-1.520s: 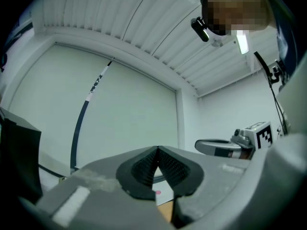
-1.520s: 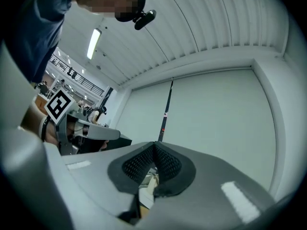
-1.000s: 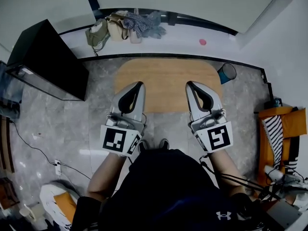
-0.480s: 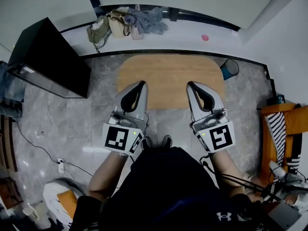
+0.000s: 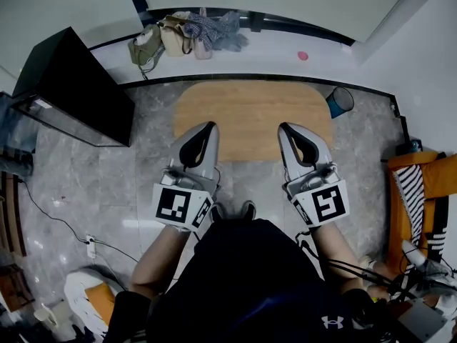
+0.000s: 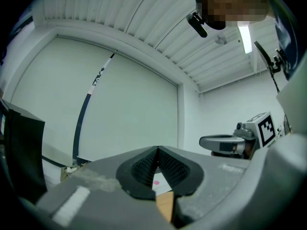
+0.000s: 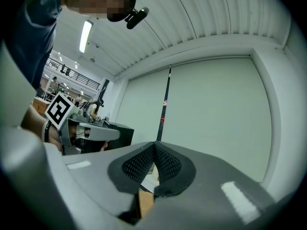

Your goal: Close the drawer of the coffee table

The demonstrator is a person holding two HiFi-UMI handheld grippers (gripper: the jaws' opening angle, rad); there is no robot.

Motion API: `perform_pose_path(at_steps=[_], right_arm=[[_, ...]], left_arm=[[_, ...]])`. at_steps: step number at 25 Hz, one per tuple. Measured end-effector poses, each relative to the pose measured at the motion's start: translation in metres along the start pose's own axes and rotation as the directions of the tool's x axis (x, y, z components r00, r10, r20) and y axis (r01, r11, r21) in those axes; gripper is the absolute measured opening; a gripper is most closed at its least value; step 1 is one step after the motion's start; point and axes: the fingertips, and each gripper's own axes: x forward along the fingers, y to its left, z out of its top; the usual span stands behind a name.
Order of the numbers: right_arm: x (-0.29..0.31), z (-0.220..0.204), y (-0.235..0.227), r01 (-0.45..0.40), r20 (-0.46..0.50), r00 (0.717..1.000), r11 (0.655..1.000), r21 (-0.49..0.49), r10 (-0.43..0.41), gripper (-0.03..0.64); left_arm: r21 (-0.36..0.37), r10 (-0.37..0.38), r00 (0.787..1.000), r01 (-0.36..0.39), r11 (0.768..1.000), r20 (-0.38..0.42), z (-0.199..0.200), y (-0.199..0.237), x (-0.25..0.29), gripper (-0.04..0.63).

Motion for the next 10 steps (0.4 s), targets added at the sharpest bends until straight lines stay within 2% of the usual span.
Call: perform_pose_path(at_steps=[10], right_arm=[[0.0015,-0.0067,0.0077,-0.004,-0.012,1.000,1.000,0.012,0.004,0.002]], left_arm=[[-0.001,0.012,1.000,-0.012,1.000,-0.012,-0.0045,0.0068,-0.0081,0.002]])
